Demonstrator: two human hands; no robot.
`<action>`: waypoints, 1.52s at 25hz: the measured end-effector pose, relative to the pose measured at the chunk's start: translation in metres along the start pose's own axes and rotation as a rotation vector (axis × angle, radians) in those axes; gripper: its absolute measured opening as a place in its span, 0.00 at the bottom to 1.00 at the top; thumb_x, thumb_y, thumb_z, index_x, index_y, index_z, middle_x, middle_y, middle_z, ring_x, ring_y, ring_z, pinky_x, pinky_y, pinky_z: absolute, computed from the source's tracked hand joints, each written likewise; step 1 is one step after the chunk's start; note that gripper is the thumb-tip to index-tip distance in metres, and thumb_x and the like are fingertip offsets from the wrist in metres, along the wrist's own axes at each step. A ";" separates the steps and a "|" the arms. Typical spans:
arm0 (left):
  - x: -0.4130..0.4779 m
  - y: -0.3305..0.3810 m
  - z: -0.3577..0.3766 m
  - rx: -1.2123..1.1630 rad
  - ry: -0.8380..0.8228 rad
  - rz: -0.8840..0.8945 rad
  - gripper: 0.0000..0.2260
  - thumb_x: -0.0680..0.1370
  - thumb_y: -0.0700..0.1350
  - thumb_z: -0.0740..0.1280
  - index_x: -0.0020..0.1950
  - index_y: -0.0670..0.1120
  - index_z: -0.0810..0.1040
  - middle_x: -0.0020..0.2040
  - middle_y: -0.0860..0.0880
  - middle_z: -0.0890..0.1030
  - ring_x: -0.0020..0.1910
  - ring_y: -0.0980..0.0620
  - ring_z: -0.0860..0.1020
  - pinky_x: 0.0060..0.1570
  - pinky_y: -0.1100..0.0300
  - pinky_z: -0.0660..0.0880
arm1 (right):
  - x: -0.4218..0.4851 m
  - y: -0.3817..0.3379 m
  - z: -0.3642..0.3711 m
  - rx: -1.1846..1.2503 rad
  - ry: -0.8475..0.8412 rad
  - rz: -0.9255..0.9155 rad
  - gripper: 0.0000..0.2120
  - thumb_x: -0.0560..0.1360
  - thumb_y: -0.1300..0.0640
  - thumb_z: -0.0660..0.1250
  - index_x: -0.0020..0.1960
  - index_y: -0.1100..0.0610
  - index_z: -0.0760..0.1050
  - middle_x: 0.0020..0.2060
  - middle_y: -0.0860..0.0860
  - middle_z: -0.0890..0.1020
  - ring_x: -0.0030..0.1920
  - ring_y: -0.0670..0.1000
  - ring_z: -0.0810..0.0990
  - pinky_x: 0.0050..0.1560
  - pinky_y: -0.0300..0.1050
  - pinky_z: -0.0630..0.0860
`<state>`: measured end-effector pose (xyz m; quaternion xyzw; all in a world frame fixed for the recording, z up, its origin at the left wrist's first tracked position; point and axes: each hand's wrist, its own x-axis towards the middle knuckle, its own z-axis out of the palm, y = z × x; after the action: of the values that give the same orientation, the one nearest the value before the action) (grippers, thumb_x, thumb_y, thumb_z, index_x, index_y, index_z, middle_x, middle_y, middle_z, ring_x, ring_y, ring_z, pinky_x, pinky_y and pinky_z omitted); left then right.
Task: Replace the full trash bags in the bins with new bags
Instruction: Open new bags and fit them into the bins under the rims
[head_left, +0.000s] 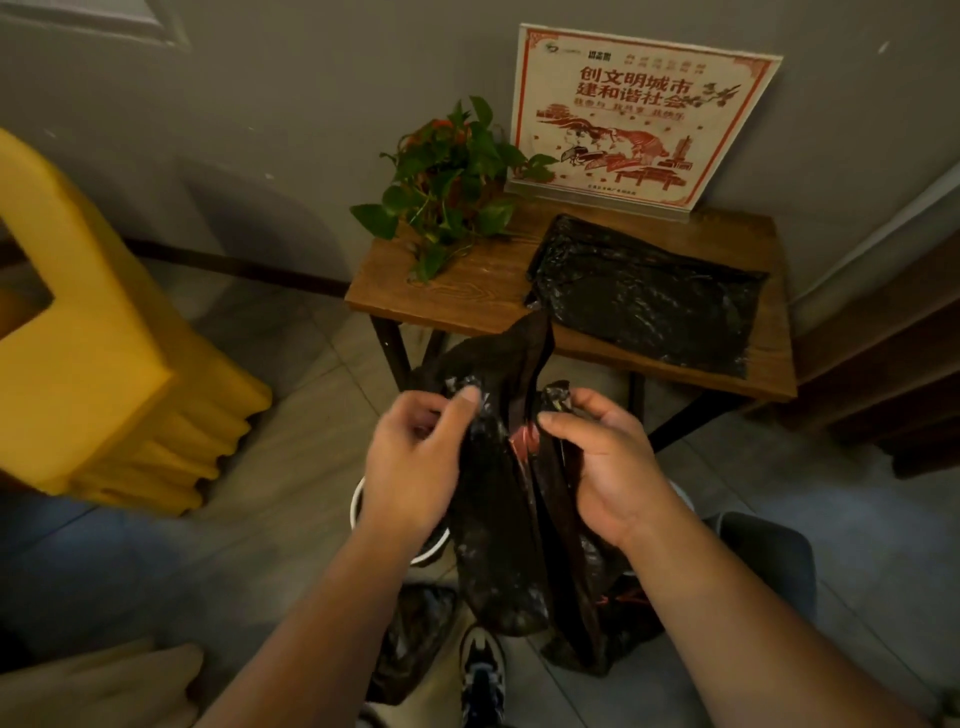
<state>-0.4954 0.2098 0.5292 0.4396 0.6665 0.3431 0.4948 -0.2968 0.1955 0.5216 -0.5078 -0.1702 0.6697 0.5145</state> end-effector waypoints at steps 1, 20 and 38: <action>-0.012 0.005 0.003 0.050 -0.100 0.065 0.23 0.72 0.77 0.67 0.50 0.60 0.84 0.51 0.55 0.84 0.52 0.57 0.82 0.53 0.51 0.79 | -0.007 -0.002 0.000 -0.003 -0.006 -0.010 0.15 0.73 0.66 0.75 0.59 0.59 0.83 0.54 0.64 0.87 0.53 0.63 0.88 0.52 0.56 0.85; -0.052 0.046 -0.038 -0.523 -0.329 -0.106 0.13 0.82 0.34 0.66 0.46 0.47 0.87 0.47 0.42 0.86 0.45 0.46 0.84 0.51 0.50 0.80 | -0.063 -0.005 -0.018 -0.062 0.351 -0.068 0.22 0.70 0.66 0.76 0.60 0.49 0.81 0.55 0.61 0.86 0.53 0.61 0.88 0.51 0.58 0.85; -0.007 0.053 -0.124 -0.028 -0.090 0.158 0.24 0.81 0.28 0.55 0.36 0.46 0.84 0.40 0.51 0.85 0.41 0.55 0.84 0.38 0.63 0.80 | -0.058 -0.004 -0.017 -0.607 0.521 -0.060 0.13 0.71 0.53 0.77 0.54 0.47 0.80 0.48 0.46 0.86 0.50 0.49 0.85 0.41 0.45 0.78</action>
<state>-0.6007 0.2204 0.6131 0.4989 0.6019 0.3700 0.5019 -0.2833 0.1422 0.5464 -0.7843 -0.2392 0.4225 0.3863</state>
